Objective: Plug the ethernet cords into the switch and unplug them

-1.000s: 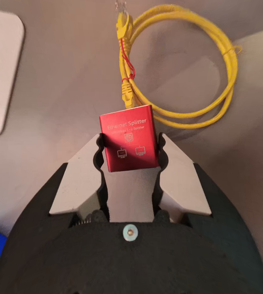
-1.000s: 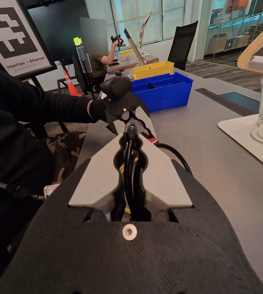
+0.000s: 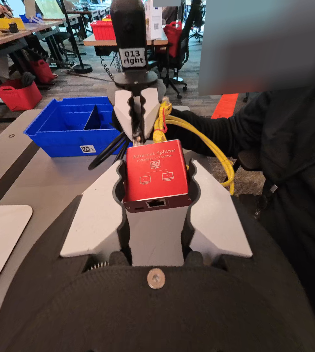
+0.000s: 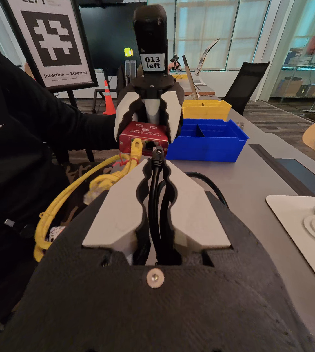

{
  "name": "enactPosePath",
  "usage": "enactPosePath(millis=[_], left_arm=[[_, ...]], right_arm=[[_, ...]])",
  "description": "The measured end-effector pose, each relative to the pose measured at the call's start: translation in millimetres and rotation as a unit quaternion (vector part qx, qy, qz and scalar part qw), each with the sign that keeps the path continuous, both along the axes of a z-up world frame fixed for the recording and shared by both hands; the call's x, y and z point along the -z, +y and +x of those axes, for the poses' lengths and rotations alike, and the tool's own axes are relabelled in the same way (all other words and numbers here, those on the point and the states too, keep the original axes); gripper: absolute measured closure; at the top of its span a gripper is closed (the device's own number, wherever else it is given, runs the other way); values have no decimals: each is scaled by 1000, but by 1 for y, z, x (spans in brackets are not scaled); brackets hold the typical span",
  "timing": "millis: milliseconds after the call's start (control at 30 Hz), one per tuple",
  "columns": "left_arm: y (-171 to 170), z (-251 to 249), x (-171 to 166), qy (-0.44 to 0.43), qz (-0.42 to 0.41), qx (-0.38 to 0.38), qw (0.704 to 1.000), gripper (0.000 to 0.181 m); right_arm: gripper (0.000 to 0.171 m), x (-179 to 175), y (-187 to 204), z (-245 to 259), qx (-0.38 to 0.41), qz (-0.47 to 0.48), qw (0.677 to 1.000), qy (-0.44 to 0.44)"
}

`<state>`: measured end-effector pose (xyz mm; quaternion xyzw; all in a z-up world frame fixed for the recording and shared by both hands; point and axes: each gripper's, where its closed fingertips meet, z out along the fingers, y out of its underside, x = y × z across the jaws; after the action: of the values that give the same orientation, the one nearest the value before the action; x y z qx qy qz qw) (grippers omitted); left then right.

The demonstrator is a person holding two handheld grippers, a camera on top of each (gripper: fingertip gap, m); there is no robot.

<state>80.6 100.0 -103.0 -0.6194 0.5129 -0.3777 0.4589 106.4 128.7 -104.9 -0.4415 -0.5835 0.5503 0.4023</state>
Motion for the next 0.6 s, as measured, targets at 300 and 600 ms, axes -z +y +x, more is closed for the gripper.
enactPosePath(millis=[300,600], left_arm=[[0,1,0,-3,-3,11,1000,118],[0,7,10,24,-13,18,999,119]], right_arm=[[162,-1,-7,0,-5,1,1000,8],[162,3,-9,1,-3,6,1000,-1]])
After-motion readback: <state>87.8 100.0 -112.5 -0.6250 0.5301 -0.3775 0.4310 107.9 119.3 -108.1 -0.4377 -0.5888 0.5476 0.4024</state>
